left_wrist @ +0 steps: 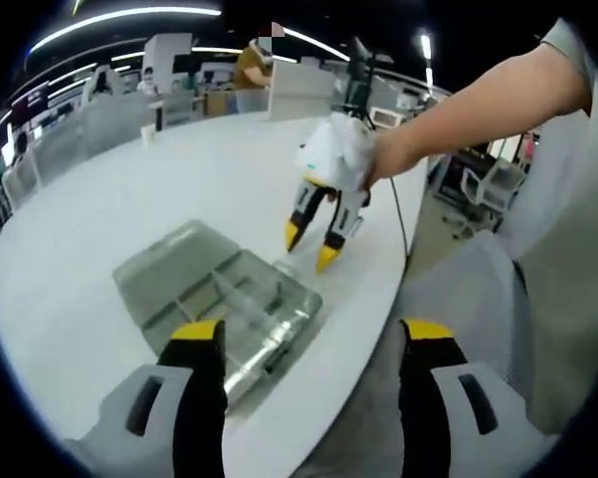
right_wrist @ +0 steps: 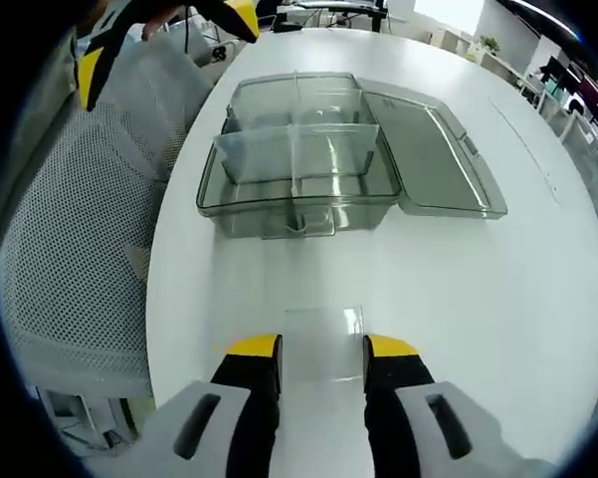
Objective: Insert the divider into the dual guide fixture by aligning both edges with the guide slots and pushing it downward to the bottom, including one-sided entry, uneven engagement, binding, and posture correction.
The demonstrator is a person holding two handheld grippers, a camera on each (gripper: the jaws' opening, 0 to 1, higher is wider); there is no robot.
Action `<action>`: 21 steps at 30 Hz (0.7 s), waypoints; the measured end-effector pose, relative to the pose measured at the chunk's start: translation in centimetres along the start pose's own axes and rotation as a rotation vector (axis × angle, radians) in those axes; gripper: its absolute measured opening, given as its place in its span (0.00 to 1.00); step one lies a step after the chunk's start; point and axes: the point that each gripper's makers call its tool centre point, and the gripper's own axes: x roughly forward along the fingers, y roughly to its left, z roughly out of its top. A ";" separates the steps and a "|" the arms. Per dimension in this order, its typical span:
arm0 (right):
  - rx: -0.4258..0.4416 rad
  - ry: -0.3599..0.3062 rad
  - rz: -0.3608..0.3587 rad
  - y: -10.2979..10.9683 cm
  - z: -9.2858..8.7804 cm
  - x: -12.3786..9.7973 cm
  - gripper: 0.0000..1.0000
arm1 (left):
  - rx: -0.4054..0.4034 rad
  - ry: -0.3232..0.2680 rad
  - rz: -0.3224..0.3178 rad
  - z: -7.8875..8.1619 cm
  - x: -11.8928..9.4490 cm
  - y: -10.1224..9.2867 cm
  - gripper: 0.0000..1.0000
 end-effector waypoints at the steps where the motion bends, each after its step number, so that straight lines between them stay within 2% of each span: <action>1: 0.003 0.000 0.002 0.1 0.0 0.0 0.28 | 0.000 -0.001 0.000 0.0 0.0 0.0 0.69; 14: 0.005 -0.017 -0.014 0.5 0.4 -0.9 0.27 | 0.001 0.004 -0.003 -0.1 0.4 0.0 0.69; 21: -0.002 -0.038 -0.034 0.9 1.2 -1.9 0.27 | -0.001 0.010 -0.013 0.0 0.8 -0.1 0.68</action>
